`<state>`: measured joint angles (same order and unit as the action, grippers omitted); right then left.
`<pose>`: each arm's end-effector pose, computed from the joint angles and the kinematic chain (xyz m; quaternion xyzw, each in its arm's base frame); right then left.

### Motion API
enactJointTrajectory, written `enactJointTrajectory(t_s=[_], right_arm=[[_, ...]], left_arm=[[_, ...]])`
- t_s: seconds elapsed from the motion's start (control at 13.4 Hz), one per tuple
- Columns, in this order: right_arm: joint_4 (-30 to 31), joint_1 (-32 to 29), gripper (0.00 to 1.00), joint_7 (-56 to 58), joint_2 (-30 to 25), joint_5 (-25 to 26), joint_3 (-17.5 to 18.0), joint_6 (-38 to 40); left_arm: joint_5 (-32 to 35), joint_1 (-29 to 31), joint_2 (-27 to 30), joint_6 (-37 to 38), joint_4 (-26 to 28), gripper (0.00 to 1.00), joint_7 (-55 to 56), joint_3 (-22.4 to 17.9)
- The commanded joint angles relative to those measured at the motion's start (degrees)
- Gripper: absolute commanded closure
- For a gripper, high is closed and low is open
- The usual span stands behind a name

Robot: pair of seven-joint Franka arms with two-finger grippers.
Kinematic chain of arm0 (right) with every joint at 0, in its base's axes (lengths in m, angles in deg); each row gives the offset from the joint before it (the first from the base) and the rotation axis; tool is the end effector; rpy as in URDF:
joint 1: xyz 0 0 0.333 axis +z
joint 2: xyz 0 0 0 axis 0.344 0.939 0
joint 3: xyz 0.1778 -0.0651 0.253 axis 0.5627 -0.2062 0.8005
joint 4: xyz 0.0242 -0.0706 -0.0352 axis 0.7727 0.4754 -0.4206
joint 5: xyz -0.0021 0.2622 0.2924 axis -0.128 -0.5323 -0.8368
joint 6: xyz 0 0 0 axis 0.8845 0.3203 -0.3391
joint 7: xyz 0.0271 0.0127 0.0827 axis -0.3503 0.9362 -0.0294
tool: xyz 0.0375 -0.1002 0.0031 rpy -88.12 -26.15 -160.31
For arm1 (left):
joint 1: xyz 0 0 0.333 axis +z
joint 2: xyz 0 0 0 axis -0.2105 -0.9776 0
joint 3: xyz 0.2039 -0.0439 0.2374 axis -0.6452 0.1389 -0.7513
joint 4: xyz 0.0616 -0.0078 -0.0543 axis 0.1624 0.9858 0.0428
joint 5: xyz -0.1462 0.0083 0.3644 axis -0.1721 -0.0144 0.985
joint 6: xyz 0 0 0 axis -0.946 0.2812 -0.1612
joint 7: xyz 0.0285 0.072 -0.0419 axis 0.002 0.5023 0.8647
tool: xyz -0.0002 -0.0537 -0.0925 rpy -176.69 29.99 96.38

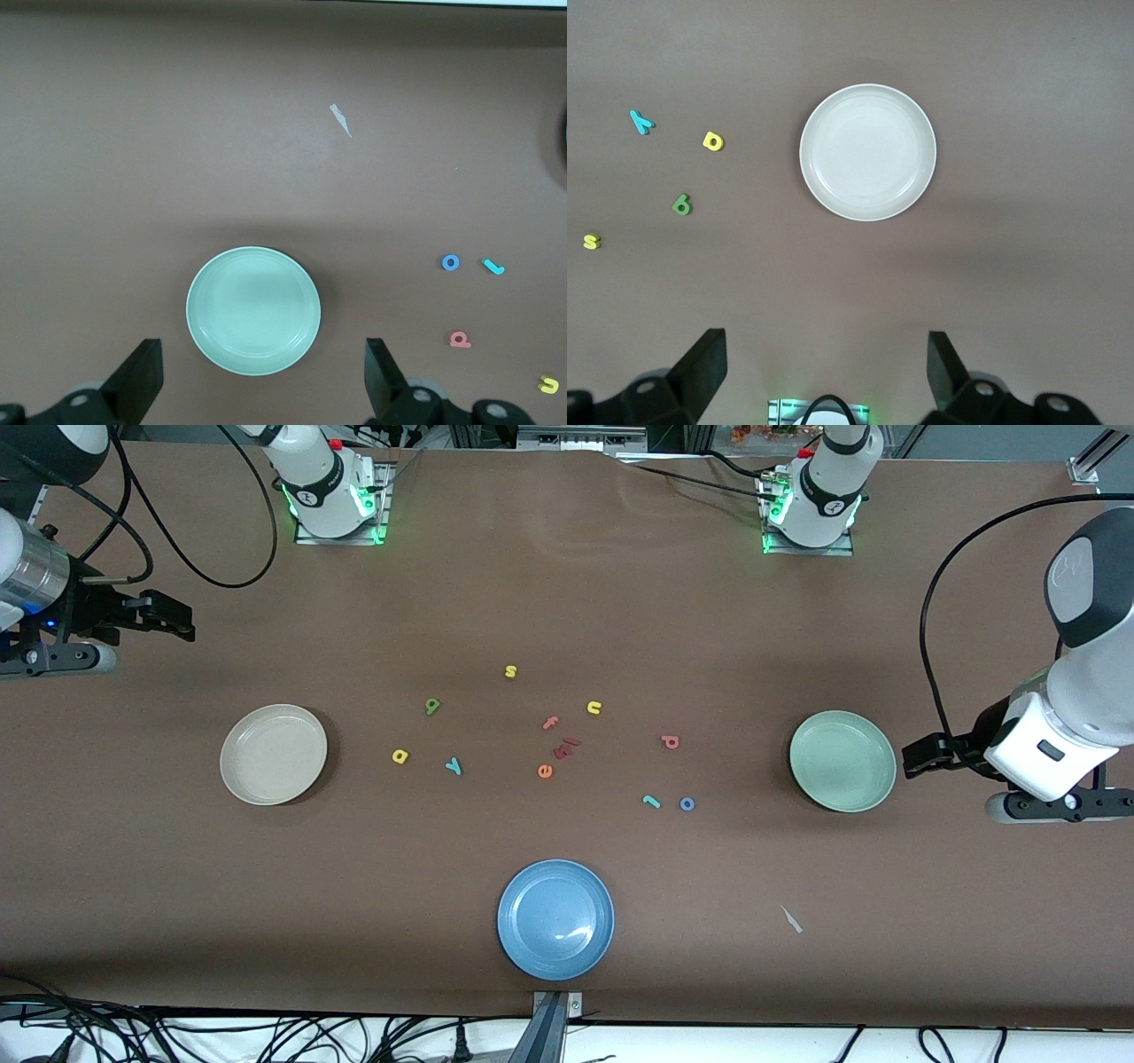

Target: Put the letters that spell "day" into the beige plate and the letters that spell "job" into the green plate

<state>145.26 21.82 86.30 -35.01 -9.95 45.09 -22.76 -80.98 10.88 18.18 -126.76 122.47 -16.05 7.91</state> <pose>0.5531 0.0174 0.5669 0.9959 0.0426 -0.0778 0.0167 0.6748 -0.0506 0.5349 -0.9996 -0.0268 0.0021 0.0061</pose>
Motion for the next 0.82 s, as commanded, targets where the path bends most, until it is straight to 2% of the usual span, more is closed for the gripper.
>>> enactJointTrajectory(t_s=[0.0, 0.37, 0.75], right_arm=[[-1.23, 0.06, 0.0, 0.18, 0.48, -0.31, 0.02, 0.62], [-1.23, 0.06, 0.0, 0.18, 0.48, -0.4, 0.02, 0.62], [-1.23, 0.06, 0.0, 0.18, 0.48, -0.4, 0.02, 0.62]], left_arm=[[-0.66, 0.31, -0.17, 0.91, -0.58, 0.0, -0.03, -0.24], [-1.1, 0.31, -0.26, 0.91, -0.5, 0.0, 3.13, -0.15], [-1.01, -2.67, -0.52, 1.08, 0.82, 0.0, 3.75, 0.2]])
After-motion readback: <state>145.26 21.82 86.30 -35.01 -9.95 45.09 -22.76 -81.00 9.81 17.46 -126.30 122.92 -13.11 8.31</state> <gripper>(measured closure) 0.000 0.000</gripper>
